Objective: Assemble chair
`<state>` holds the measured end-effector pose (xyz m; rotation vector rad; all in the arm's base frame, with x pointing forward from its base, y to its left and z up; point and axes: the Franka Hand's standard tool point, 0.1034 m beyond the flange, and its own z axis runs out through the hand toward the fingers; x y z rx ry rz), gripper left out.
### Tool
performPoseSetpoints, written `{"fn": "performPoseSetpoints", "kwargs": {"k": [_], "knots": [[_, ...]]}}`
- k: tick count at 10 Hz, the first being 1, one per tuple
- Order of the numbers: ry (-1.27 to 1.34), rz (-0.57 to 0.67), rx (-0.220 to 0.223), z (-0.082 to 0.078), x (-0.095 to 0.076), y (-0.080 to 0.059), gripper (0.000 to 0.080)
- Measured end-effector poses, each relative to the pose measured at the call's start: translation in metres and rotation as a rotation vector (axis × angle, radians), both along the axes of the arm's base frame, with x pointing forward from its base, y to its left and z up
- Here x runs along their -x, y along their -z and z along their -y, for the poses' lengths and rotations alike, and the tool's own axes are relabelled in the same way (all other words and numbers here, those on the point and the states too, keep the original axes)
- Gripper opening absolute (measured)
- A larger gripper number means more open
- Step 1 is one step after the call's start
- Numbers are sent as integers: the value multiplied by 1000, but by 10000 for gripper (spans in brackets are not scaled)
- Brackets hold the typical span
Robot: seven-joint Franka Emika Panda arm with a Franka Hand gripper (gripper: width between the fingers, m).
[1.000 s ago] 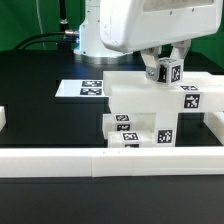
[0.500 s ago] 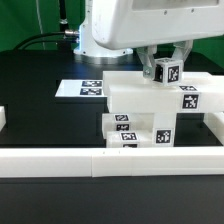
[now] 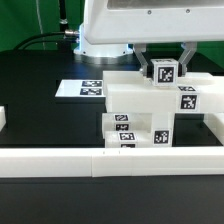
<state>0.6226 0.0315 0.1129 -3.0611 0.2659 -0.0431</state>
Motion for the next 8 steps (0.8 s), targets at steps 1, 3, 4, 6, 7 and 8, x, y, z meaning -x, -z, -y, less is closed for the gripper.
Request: {"fn": "performPoseSetpoints", "kwargs": {"k": [1, 3, 4, 6, 7, 8], "knots": [[126, -6, -33, 1, 0, 0, 272], [262, -17, -43, 0, -1, 0, 272], [346, -24, -45, -2, -1, 0, 272], [351, -24, -45, -2, -1, 0, 272], [322, -22, -43, -2, -1, 0, 449], [254, -11, -38, -1, -3, -2, 449]]}}
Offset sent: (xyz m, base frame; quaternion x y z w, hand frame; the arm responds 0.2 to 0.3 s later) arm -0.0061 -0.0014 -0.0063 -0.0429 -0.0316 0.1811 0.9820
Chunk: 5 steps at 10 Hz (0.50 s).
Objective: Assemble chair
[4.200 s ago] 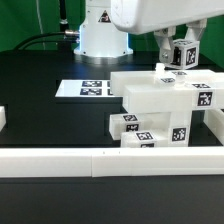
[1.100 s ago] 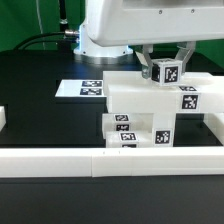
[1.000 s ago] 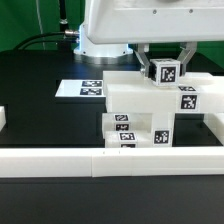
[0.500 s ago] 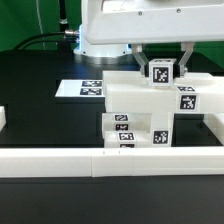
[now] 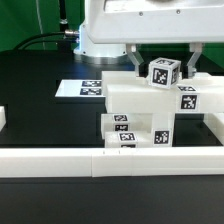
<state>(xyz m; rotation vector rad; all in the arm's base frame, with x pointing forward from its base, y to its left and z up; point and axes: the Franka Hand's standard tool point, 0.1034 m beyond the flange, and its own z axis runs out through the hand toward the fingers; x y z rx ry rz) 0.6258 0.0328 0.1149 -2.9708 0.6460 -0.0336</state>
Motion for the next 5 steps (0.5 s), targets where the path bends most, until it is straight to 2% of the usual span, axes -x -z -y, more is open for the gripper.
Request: {"fn": "performPoseSetpoints", "kwargs": {"k": [1, 2, 5], "knots": [[-95, 13, 4, 1, -2, -1, 599], [-162, 17, 7, 1, -1, 0, 634], [-381, 37, 19, 2, -1, 0, 649]]}}
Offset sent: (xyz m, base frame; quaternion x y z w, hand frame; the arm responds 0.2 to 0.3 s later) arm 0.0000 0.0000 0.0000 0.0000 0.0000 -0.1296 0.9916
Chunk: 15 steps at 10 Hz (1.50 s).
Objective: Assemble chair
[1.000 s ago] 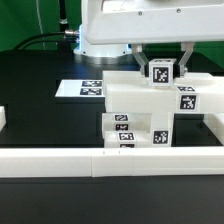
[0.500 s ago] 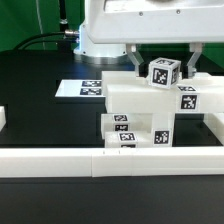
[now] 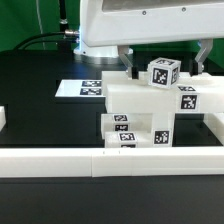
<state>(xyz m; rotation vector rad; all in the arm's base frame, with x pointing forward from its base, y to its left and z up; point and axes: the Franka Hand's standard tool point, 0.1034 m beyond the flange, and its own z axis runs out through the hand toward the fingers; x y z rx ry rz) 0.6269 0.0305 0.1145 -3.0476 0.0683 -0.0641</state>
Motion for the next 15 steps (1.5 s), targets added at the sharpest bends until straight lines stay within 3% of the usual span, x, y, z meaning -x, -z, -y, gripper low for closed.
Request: {"fn": "performPoseSetpoints", "kwargs": {"k": [5, 9, 11, 12, 13, 15], "knots": [[-507, 43, 41, 2, -3, -1, 649], [-672, 46, 68, 4, -2, -1, 649], [-671, 46, 68, 4, -2, 0, 364], [-663, 45, 68, 4, -2, 0, 364], [-634, 43, 67, 4, -2, 0, 269], [-612, 42, 66, 5, -2, 0, 269]]}}
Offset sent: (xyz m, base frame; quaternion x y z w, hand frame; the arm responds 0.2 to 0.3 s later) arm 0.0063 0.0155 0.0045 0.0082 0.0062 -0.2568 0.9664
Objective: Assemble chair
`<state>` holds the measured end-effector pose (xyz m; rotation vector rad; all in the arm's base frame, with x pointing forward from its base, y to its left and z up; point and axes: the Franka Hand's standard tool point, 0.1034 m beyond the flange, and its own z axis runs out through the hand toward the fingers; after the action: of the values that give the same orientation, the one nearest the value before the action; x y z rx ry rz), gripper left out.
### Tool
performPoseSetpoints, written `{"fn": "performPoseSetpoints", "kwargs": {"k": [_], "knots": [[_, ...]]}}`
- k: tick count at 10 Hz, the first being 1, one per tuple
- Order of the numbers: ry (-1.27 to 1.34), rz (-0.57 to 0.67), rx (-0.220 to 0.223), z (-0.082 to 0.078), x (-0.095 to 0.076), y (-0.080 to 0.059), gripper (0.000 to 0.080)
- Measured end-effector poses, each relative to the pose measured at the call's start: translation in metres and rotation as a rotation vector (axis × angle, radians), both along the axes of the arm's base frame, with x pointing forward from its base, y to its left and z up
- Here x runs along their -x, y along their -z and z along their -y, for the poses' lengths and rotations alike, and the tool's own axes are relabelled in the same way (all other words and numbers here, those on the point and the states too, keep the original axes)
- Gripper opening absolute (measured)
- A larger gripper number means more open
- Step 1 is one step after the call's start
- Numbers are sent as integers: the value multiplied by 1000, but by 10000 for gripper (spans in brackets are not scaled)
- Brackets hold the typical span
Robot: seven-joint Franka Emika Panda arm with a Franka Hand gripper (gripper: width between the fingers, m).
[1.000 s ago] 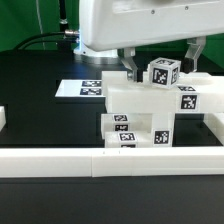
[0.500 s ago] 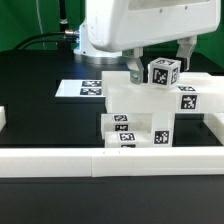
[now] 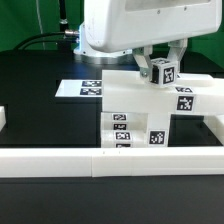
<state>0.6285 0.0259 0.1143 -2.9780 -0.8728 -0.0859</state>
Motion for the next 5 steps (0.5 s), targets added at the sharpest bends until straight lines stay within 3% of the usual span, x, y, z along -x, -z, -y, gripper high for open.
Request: {"fn": "performPoseSetpoints", "kwargs": {"k": [5], "knots": [[568, 30, -41, 3, 2, 1, 269]]}}
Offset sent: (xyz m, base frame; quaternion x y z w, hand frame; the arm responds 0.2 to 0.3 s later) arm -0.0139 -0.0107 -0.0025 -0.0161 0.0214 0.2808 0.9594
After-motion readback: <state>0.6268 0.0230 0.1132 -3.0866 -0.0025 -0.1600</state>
